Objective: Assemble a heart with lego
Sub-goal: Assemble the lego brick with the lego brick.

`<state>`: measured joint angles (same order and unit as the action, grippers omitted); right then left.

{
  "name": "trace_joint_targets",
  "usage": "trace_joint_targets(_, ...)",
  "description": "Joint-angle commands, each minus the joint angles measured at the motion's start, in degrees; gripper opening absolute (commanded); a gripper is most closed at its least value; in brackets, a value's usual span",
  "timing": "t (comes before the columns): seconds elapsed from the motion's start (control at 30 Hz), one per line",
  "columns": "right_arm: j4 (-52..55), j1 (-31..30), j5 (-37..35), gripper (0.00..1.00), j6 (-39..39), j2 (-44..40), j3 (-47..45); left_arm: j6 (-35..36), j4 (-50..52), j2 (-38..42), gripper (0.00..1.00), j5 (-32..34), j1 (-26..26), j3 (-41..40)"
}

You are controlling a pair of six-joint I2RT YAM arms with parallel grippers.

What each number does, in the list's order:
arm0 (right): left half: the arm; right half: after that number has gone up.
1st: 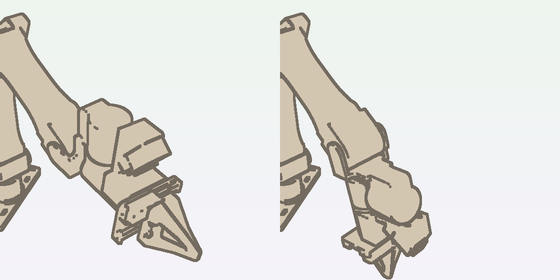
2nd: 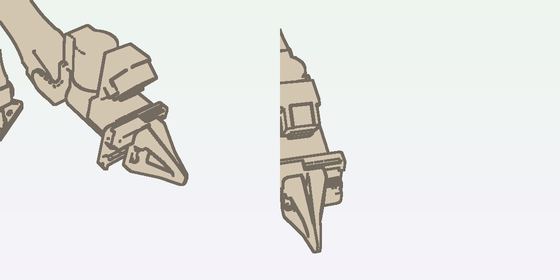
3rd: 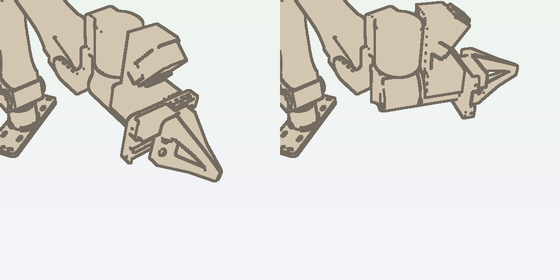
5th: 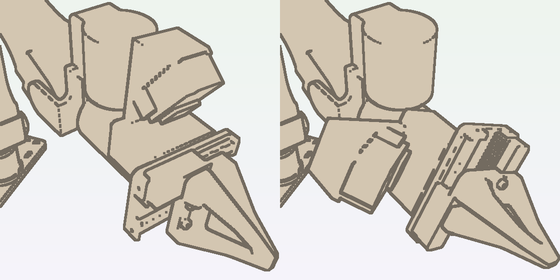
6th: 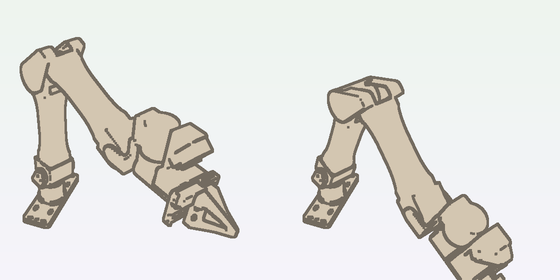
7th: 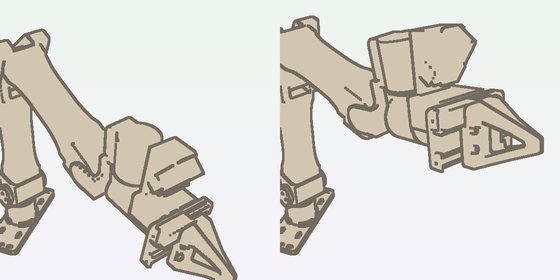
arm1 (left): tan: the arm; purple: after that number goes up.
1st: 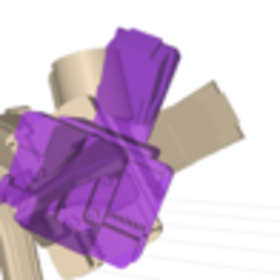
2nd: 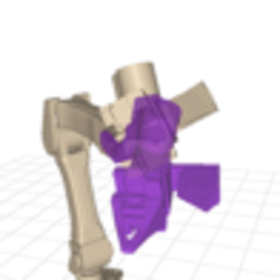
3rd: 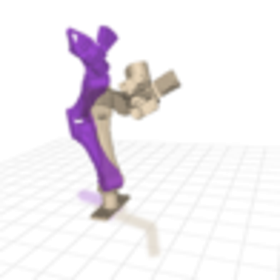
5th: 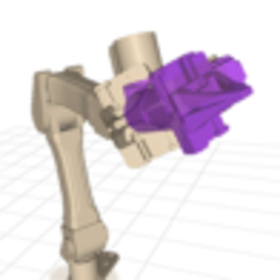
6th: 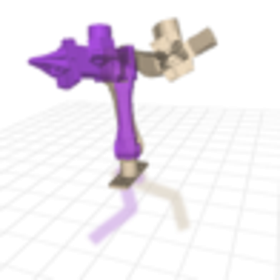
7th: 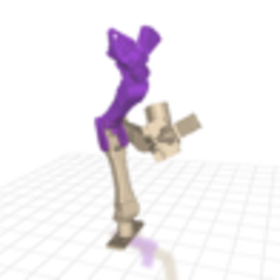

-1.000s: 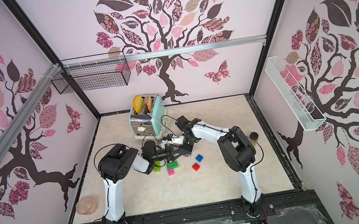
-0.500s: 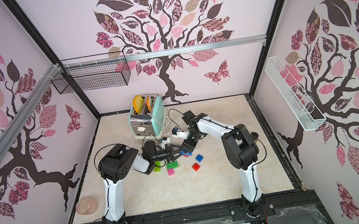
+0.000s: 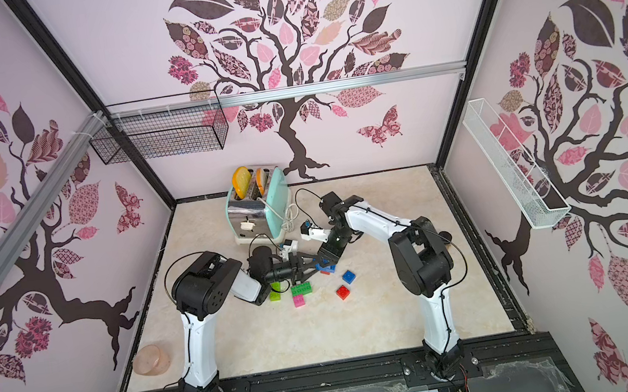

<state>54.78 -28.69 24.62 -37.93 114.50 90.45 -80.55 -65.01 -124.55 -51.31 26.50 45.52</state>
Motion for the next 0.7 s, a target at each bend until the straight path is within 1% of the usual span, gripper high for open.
trace_joint_targets(0.0,-1.9,-0.5,-2.0,0.55,1.2,-1.8,-1.3,1.2,-0.3,0.9,0.33,-0.1,-0.4,-0.3)
trace_joint_targets(0.03,-2.1,-0.5,-2.4,0.54,1.3,-1.6,-1.4,1.2,-0.3,0.9,0.33,-0.1,-0.4,-0.4)
trace_joint_targets(0.17,-4.3,-0.9,-4.4,0.42,2.1,-2.0,-3.0,1.3,-0.3,1.0,0.33,-0.2,-0.5,-0.6)
trace_joint_targets(0.37,-8.0,-1.6,-7.1,0.30,2.8,-3.6,-6.0,1.4,-0.5,1.1,0.33,-0.4,-0.7,-0.7)
trace_joint_targets(0.47,-10.4,-2.3,-8.9,0.25,3.2,-4.3,-7.8,1.2,-0.6,1.2,0.39,-0.5,-0.7,-0.5)
trace_joint_targets(0.67,-12.1,-3.4,-11.3,0.21,3.3,-4.3,-9.5,1.1,-0.9,1.3,0.46,-0.6,-0.7,-0.6)
